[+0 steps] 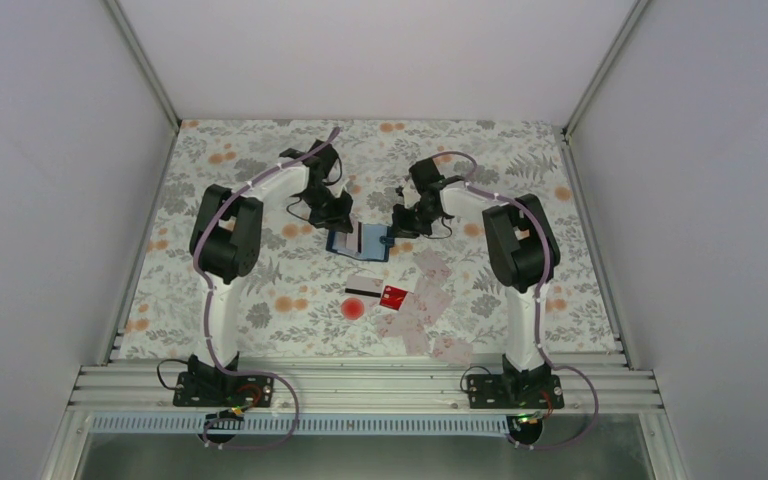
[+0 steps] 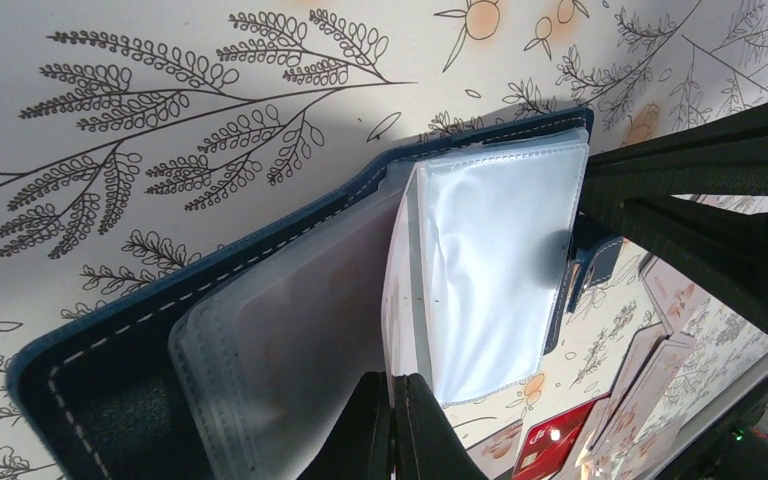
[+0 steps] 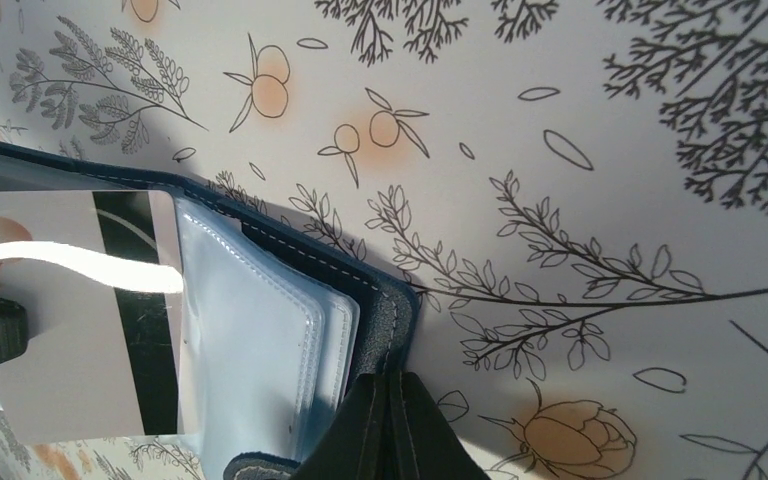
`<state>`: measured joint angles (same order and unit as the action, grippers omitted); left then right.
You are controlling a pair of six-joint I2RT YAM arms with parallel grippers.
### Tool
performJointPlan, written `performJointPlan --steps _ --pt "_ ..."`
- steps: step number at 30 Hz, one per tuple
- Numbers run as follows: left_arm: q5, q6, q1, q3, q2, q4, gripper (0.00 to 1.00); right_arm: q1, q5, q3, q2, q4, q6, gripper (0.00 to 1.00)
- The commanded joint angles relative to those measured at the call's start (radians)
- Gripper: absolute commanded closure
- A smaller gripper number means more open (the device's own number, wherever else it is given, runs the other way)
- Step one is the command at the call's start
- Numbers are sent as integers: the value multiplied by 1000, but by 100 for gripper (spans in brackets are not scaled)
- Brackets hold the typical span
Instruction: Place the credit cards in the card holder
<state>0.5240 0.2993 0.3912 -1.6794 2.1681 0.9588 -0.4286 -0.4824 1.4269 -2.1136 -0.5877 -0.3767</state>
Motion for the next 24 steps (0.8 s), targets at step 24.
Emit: performJointPlan --steps 24 --pt "107 41 1 192 1 -86 98 -22 99 -39 -52 -89 -39 96"
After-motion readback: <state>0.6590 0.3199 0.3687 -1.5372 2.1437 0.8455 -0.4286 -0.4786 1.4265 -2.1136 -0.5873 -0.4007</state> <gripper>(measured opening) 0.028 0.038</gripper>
